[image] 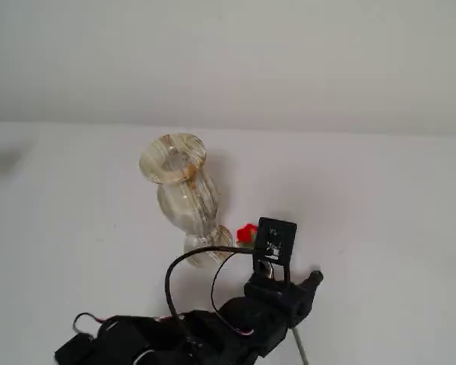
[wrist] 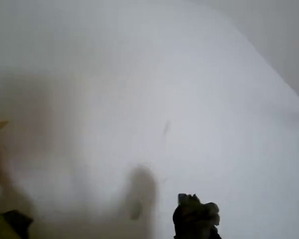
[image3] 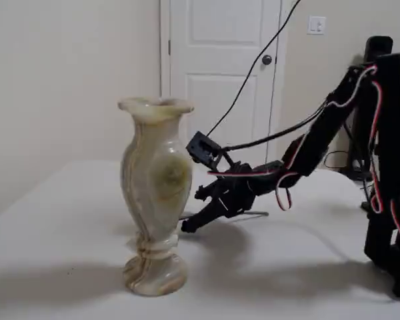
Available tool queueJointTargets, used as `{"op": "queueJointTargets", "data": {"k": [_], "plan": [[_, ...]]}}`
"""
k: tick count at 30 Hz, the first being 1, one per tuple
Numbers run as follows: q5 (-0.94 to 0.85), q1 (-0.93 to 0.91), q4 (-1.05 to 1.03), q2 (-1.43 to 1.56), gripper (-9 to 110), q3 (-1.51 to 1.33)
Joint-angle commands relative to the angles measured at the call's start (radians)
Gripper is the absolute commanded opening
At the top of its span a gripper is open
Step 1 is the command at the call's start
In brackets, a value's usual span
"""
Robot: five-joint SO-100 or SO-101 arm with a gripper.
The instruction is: Pick up rose from vase and place it onto the table
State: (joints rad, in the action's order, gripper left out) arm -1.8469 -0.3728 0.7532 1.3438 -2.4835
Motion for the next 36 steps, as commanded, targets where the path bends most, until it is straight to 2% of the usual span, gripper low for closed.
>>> {"op": "queueJointTargets", "data": {"k": [1,5,8,10,13,17,25,36], "plan": [[-0.052,-0.029,0.169,-0.069,29,0.077],[-0.133,-0.051,0.368,-0.241,27,0.144],[-0.192,-0.063,0.491,-0.356,36,0.189],[-0.245,-0.072,0.512,-0.387,46,0.195],[-0.316,-0.080,0.531,-0.413,52,0.204],[-0.334,-0.078,0.529,-0.399,53,0.206],[-0.229,-0.037,0.523,-0.321,51,0.178],[0.126,0.143,0.598,-0.069,43,0.000]]}}
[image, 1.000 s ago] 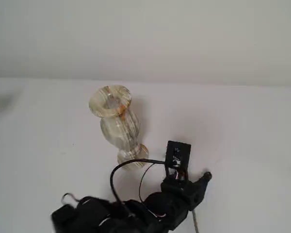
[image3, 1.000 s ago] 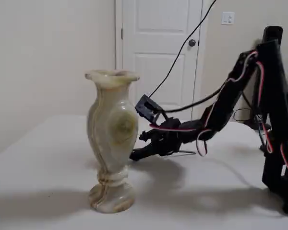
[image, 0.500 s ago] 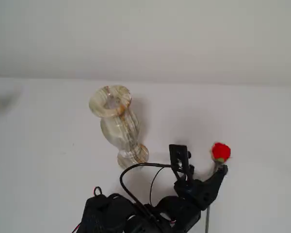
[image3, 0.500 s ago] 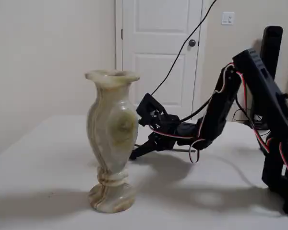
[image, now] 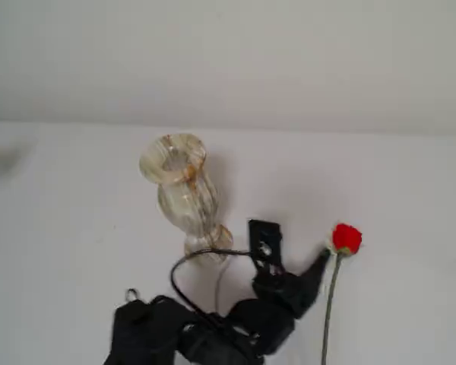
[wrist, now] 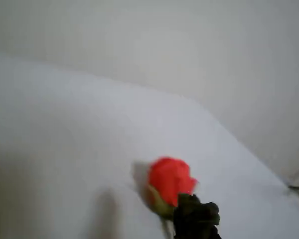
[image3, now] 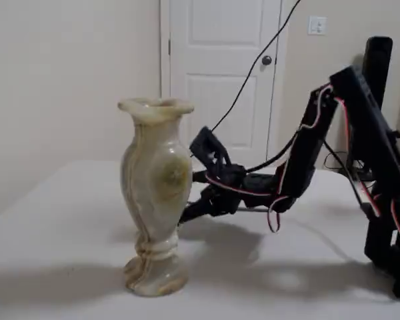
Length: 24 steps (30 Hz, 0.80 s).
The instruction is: Pick up rose from vase and place it onto the table
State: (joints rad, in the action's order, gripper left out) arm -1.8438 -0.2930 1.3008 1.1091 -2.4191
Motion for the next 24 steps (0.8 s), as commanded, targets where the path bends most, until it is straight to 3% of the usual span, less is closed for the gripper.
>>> {"op": "queueJointTargets", "data": {"k": [1,8,14,24], "plan": [[0.155,0.084,0.051,0.209,42,-0.097],[0.371,0.187,-0.109,0.600,35,-0.293],[0.592,0.216,-0.885,1.229,32,-0.307],[1.045,0.284,-1.744,1.875,21,-0.296]]}}
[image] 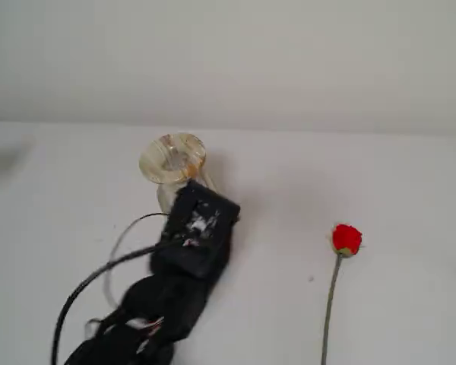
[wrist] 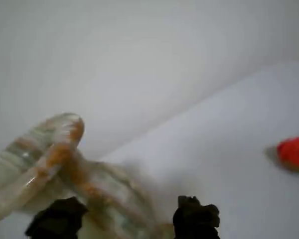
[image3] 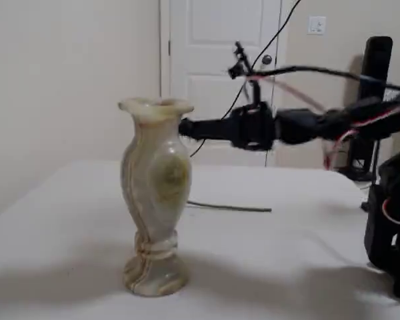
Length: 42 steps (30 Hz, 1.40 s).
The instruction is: Pick up rose from vase and place it onto the table
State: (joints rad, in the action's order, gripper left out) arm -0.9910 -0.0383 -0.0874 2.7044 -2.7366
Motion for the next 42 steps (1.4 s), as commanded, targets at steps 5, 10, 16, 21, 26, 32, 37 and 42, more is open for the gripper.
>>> {"op": "queueJointTargets", "data": {"k": [5,10,16,21,26,32,37,42], "plan": [[0.468,0.029,-0.715,0.495,13,0.034],[0.650,0.026,-0.980,0.620,7,0.058],[0.746,0.028,-1.057,0.620,0,0.048],[0.779,0.084,-1.088,0.620,0,-0.031],[0.848,0.083,-1.091,0.620,0,-0.132],[0.836,0.087,-1.071,0.620,0,-0.273],[0.842,0.078,-1.069,0.620,1,-0.287],[0.844,0.078,-1.071,0.620,2,-0.287]]}}
